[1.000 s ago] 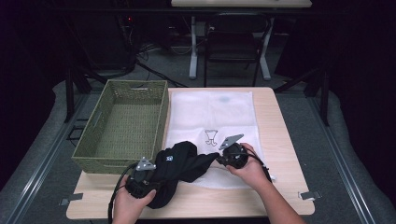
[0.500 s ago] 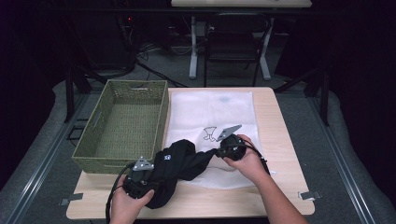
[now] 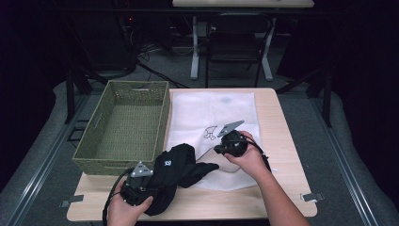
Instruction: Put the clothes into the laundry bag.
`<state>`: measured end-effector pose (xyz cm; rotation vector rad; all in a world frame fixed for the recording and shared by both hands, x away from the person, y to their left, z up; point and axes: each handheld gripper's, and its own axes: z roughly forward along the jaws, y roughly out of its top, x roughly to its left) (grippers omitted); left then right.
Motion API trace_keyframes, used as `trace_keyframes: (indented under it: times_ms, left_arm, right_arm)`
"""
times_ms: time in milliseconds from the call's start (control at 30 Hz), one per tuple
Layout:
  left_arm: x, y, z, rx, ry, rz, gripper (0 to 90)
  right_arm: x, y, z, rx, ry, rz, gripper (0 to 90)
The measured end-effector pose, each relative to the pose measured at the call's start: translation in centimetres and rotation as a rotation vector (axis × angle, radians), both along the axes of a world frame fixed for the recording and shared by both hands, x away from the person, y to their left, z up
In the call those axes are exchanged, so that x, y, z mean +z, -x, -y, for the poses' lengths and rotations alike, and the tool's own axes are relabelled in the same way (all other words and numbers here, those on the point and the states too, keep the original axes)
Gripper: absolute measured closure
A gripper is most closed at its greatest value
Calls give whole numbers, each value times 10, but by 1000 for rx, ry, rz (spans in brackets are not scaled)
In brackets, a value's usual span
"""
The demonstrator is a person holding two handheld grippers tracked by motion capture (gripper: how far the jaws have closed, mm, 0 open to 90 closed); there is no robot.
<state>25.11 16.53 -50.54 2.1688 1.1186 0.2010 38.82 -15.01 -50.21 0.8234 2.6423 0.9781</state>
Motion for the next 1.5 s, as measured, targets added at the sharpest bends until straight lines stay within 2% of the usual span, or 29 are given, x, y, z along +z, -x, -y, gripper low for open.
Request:
trace_keyframes:
  times_ms: [267, 400, 500, 667, 800, 1133, 1500]
  left_arm:
    - [11, 4, 8, -18, 12, 21, 754]
    - [19, 7, 18, -60, 8, 28, 754]
    - [25, 10, 28, -89, 12, 45, 754]
    - [30, 11, 39, -134, 2, 41, 754]
    - [33, 11, 42, -150, -16, 44, 755]
    - [57, 11, 50, -207, -22, 51, 755]
    - [43, 8, 78, -266, -21, 41, 755]
  right_arm:
    - [14, -6, -3, -2, -34, 18, 874]
    - [18, -4, -5, -2, -49, 35, 875]
    - [17, -3, -6, -2, -49, 35, 875]
    - [12, -5, -4, -6, -63, 20, 875]
    - [11, -6, 0, -15, -76, 8, 875]
    - [9, -7, 0, -15, -88, 2, 875]
    - [8, -7, -3, -19, -102, 25, 875]
